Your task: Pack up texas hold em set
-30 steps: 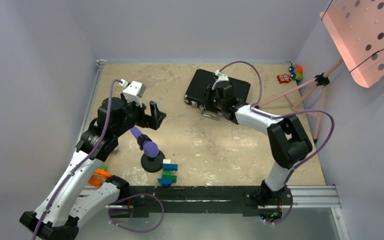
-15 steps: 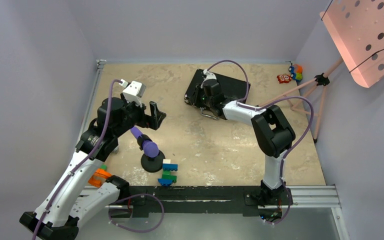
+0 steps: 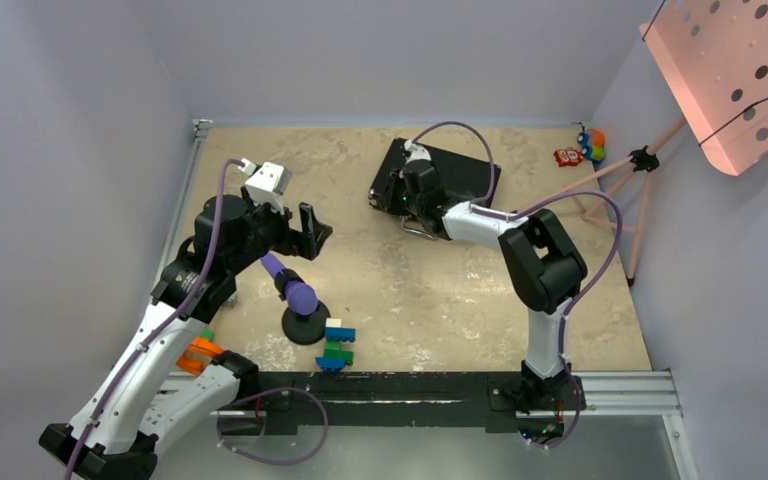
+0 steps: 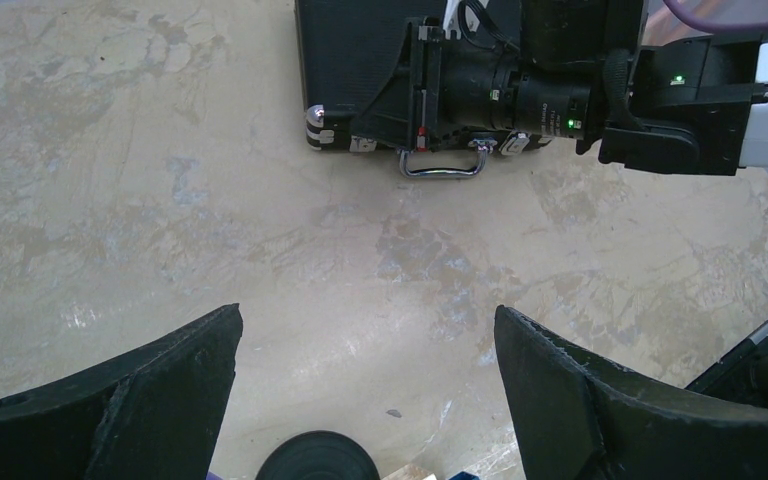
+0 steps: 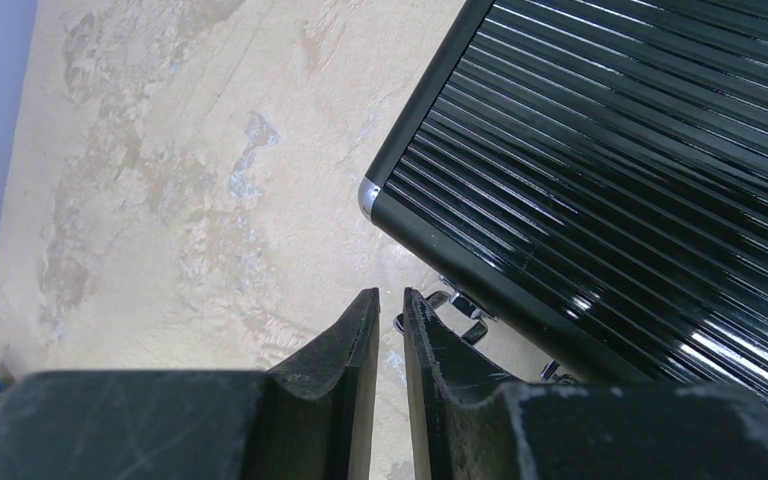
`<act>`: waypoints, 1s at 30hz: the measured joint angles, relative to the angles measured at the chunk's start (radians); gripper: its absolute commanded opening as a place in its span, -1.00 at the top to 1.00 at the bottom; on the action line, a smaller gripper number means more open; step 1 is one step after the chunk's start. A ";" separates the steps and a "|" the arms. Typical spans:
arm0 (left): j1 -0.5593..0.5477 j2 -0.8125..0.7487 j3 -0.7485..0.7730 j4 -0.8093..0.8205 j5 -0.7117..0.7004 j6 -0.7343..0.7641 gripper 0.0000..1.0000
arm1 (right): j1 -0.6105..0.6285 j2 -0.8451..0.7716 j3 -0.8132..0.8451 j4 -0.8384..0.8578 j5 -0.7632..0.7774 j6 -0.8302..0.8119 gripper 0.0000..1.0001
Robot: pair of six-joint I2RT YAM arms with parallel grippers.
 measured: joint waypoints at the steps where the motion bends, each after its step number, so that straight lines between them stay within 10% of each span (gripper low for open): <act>1: 0.000 0.000 0.000 0.000 0.000 0.000 -0.99 | 0.002 0.000 0.000 -0.001 0.003 0.000 0.62; 30: 0.000 -0.004 0.000 0.000 0.000 0.000 -0.99 | 0.039 0.037 -0.017 -0.001 0.127 0.031 0.67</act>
